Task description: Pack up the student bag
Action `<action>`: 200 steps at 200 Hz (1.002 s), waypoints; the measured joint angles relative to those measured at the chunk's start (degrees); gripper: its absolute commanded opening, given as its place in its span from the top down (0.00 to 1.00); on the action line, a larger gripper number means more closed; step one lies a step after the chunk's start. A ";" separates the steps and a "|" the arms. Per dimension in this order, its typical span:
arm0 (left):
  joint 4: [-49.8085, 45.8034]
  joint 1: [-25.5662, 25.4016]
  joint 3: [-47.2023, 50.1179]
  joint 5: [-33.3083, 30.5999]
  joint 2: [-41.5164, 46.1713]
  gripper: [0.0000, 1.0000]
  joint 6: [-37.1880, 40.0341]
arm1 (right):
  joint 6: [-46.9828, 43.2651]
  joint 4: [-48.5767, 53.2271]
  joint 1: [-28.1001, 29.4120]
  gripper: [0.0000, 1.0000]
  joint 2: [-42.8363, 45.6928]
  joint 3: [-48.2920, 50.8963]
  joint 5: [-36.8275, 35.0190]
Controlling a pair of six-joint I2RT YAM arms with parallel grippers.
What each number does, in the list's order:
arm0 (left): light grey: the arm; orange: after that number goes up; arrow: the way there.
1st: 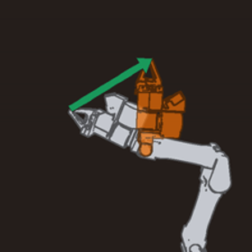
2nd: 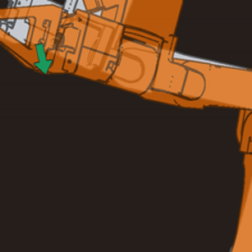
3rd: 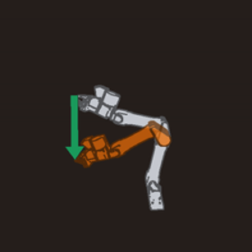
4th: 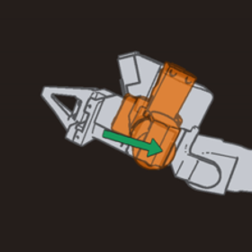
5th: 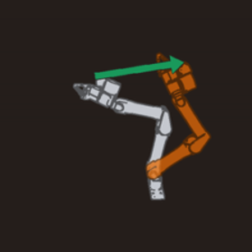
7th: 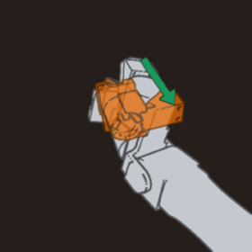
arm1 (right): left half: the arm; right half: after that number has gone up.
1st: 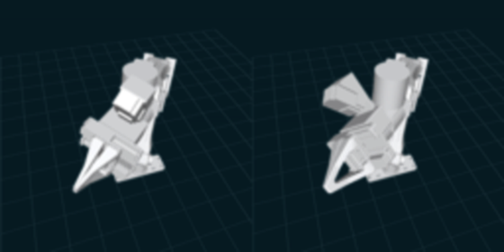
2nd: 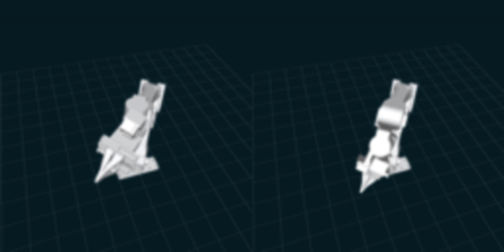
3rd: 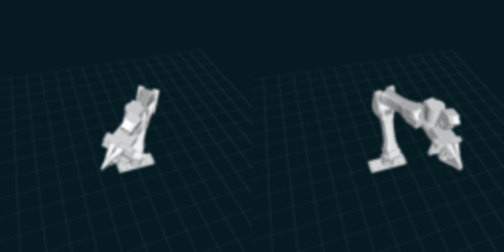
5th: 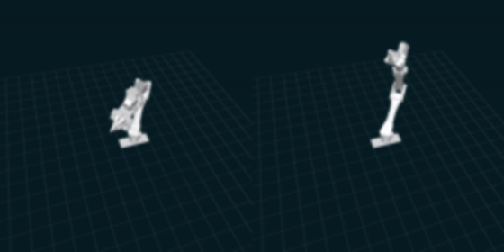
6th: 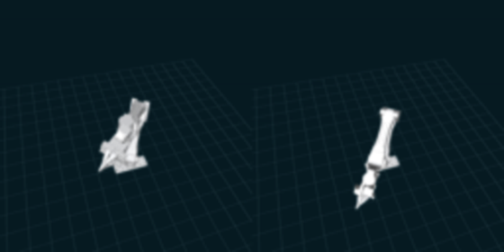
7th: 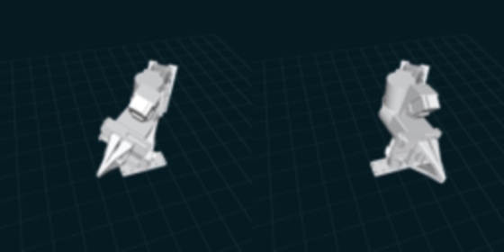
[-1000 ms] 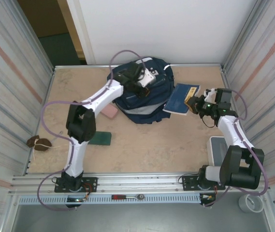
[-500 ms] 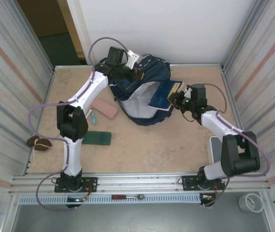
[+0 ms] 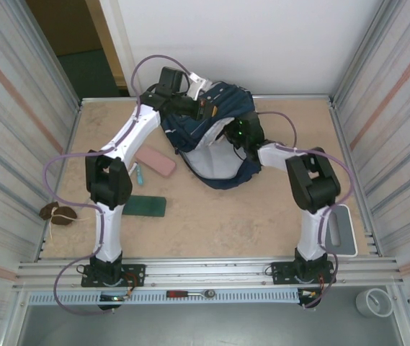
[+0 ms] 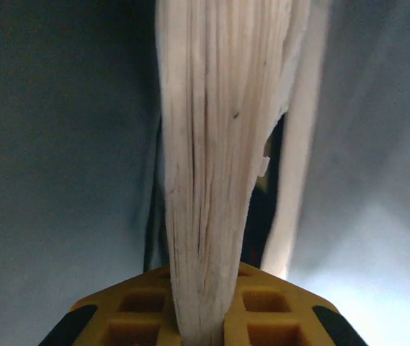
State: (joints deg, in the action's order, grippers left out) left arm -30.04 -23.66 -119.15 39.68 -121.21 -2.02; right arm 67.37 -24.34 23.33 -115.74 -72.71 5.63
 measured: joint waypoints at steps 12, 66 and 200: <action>0.48 0.37 -0.13 0.61 -0.33 1.00 -0.68 | 0.66 -1.01 0.15 0.59 -3.21 -3.39 -1.01; 2.67 1.27 -0.26 3.17 -1.29 1.00 -3.23 | -3.63 -0.83 -0.22 0.49 4.61 7.78 -1.18; 9.01 -3.23 6.86 1.88 -3.96 1.00 -5.77 | -21.14 21.66 -12.57 0.41 25.09 25.07 3.72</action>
State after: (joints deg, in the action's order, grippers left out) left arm -21.04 -26.89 -112.29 41.56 -125.16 -7.79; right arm 46.24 -2.68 10.76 -90.65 -47.64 9.34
